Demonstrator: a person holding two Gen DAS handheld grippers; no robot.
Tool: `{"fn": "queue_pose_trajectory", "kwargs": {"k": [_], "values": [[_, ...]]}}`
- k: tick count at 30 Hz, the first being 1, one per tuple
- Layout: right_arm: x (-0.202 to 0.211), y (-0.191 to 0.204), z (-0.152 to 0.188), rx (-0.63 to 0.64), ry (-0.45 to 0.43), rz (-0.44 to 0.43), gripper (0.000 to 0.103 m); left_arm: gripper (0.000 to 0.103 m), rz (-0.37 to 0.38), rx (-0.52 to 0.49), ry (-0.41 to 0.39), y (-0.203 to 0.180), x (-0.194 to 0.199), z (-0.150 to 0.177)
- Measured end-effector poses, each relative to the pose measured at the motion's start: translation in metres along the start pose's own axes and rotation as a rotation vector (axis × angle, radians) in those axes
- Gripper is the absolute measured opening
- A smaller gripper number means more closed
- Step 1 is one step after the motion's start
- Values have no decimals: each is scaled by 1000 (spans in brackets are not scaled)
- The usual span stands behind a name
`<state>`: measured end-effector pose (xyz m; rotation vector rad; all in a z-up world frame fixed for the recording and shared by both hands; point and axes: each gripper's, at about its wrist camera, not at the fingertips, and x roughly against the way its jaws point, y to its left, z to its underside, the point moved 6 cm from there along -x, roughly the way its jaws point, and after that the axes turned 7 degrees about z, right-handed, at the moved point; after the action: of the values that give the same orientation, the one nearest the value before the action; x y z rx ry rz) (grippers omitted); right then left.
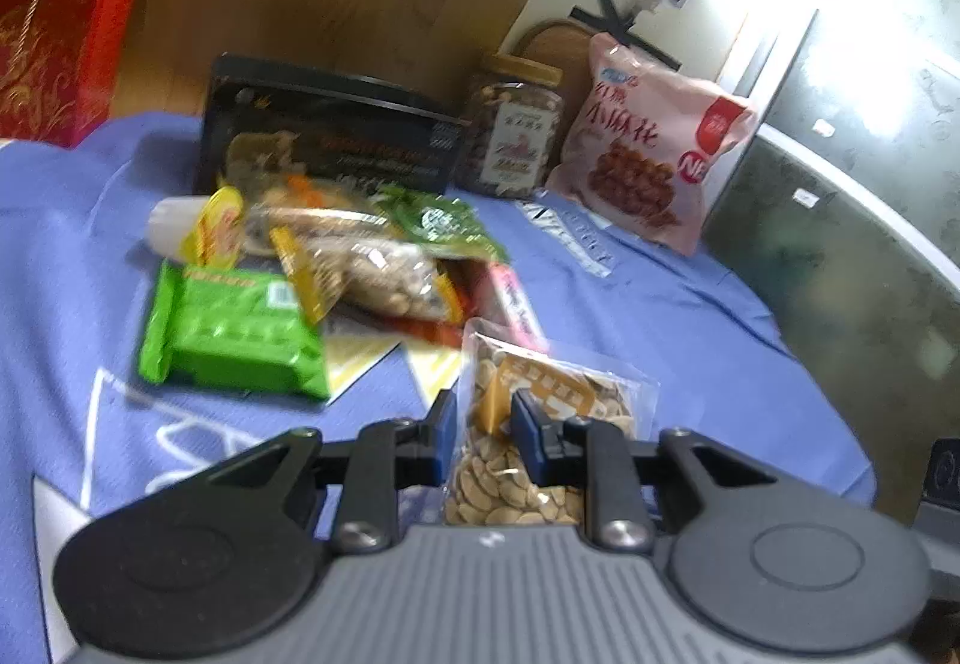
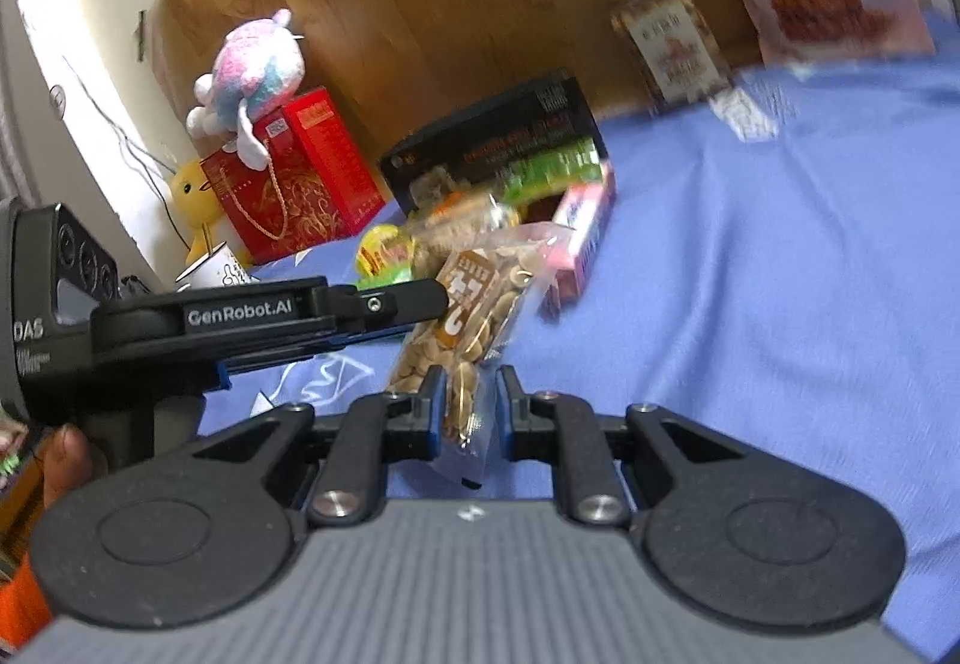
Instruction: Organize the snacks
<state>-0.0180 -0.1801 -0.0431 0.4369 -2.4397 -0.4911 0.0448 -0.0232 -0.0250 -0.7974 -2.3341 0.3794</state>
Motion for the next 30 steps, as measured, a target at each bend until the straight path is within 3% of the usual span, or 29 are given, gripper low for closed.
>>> {"fn": "queue_pose_trajectory", "kwargs": {"k": [4, 8, 15, 19, 22, 23, 25, 26, 30], "values": [[-7, 14, -5, 23, 10, -22, 20, 21, -7, 37, -21, 13, 9, -9], [-18, 35, -27, 68, -1, -81, 19, 21, -53, -1, -64, 19, 20, -38], [-66, 49, -106, 69, -33, -188, 19, 21, -98, -12, -107, 46, 9, -134], [-107, 57, -160, 114, -64, -209, 20, 22, -155, -63, -125, 66, -19, -189], [-140, 56, -187, 154, -86, -192, 20, 21, -182, -71, -93, 86, -55, -214], [-149, 55, -192, 181, -93, -182, 25, 30, -194, -81, -76, 93, -69, -219], [-163, 47, -198, 249, -123, -109, 32, 39, -308, -125, -65, 105, -88, -224], [-162, 41, -199, 268, -149, -88, 32, 39, -361, -137, -81, 110, -88, -226], [-144, 0, -202, 242, -286, -17, 37, 48, -395, -17, -198, 139, -58, -224]]}}
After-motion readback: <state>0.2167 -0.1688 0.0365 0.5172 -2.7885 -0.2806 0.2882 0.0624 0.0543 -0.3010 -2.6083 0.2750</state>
